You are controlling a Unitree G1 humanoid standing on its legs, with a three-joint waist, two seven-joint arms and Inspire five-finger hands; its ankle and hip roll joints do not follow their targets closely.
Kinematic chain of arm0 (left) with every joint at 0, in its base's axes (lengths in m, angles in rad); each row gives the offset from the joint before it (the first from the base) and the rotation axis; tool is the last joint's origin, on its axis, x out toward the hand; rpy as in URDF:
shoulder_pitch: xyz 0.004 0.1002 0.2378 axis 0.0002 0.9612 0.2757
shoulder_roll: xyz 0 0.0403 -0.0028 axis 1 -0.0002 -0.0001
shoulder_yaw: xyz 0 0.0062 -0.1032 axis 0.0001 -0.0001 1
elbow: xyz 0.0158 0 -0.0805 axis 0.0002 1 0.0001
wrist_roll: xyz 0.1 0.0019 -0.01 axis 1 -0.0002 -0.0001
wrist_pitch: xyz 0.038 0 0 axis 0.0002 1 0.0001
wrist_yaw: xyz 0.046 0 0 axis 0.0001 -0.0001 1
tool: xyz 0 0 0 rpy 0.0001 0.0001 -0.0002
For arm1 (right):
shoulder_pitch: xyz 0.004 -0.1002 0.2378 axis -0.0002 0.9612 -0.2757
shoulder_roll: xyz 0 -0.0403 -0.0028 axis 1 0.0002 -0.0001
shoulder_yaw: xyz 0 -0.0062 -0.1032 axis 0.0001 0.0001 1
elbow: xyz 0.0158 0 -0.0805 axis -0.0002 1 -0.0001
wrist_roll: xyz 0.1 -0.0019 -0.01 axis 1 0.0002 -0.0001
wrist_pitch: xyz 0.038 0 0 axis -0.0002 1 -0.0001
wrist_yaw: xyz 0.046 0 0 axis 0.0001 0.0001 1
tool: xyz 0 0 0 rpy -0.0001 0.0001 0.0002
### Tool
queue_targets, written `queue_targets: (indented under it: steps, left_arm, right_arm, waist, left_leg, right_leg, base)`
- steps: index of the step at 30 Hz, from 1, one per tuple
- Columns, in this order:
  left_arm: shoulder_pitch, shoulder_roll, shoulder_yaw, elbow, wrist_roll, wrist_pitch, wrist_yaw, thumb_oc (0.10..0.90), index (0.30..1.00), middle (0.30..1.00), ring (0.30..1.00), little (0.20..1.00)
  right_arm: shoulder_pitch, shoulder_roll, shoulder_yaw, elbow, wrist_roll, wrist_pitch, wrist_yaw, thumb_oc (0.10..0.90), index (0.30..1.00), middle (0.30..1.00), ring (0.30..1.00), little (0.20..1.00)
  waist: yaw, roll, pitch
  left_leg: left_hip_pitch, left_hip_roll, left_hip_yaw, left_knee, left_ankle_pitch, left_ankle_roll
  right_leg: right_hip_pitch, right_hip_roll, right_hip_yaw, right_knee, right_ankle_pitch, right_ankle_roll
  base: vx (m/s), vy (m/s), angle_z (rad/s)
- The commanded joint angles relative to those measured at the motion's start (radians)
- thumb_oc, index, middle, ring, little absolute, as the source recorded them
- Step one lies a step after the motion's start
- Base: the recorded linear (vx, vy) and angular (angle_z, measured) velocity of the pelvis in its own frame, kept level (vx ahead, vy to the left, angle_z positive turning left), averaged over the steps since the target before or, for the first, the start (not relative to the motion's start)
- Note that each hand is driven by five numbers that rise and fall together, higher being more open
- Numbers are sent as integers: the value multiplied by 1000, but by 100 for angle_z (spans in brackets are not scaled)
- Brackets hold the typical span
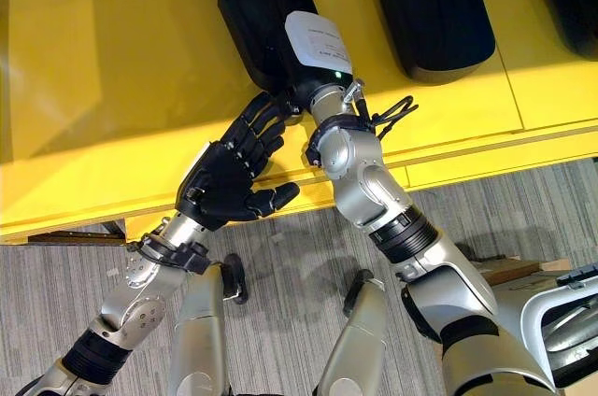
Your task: Move parts from the plastic box to the shelf.
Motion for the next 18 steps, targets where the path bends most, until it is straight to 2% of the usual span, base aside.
queue_targets:
  steps: [1,3,8,10,12,13,14,15,18]
  left_arm:
    - [-134,-116,-9,-138,52,-140,5,900,1000,1000,1000,1000]
    - [-123,-110,1,-142,82,-199,69,900,1000,1000,1000,1000]
    - [-101,-99,66,-148,161,-329,165,900,1000,1000,1000,1000]
    - [-68,-96,121,-155,204,-366,286,900,1000,1000,1000,1000]
    - [-42,-94,171,-151,271,-349,472,900,1000,1000,1000,1000]
    - [-32,-95,194,-145,274,-339,521,900,1000,1000,1000,1000]
    - [-11,-100,245,-135,247,-319,621,900,1000,1000,1000,1000]
    - [2,-104,269,-133,279,-311,688,900,1000,1000,1000,1000]
    - [42,-114,343,-134,322,-335,840,900,1000,1000,1000,1000]
  right_arm:
    - [78,31,74,-87,35,-51,75,400,300,300,300,300]
    - [88,27,76,-95,35,-77,82,400,300,300,300,300]
    - [111,40,79,-128,38,-73,84,400,300,300,300,300]
    - [113,46,74,-112,24,-85,85,400,300,300,300,300]
    - [117,52,72,-98,22,-92,78,400,300,300,300,300]
    - [119,58,71,-95,17,-91,74,400,300,300,300,300]
    - [122,67,72,-88,12,-82,65,400,300,300,300,300]
    - [122,72,75,-81,12,-78,55,400,300,300,300,300]
    - [123,88,73,-50,19,-73,22,400,300,300,300,300]
  waist:
    - [-3,43,-36]
    - [2,43,-38]
    - [17,43,-36]
    - [33,46,-37]
    - [48,46,-39]
    - [54,44,-40]
    - [70,41,-40]
    - [79,39,-40]
    - [110,28,-40]
  left_leg:
    - [88,41,40,-50,-37,-12]
    - [96,37,38,-62,-33,-12]
    - [104,32,31,-82,-24,-16]
    - [109,27,25,-84,-23,-18]
    - [114,20,17,-87,-24,-19]
    - [115,18,14,-87,-25,-20]
    - [115,14,6,-87,-26,-21]
    - [115,12,3,-87,-27,-20]
    - [115,7,-10,-84,-31,-19]
  right_leg:
    - [11,9,-83,33,-15,-65]
    - [21,8,-86,24,-13,-63]
    - [32,3,-96,11,-15,-61]
    - [41,-4,-105,8,-18,-61]
    - [52,-13,-116,7,-23,-61]
    - [54,-18,-120,9,-26,-60]
    - [56,-27,-129,14,-33,-60]
    - [58,-32,-133,16,-35,-60]
    - [68,-51,-156,25,-45,-60]
  base:
    - [34,3,1]
    - [16,0,1]
    - [7,-23,1]
    - [32,-34,4]
    - [41,-45,4]
    - [43,-94,4]
    - [34,-106,4]
    - [32,-115,7]
    - [36,-116,21]
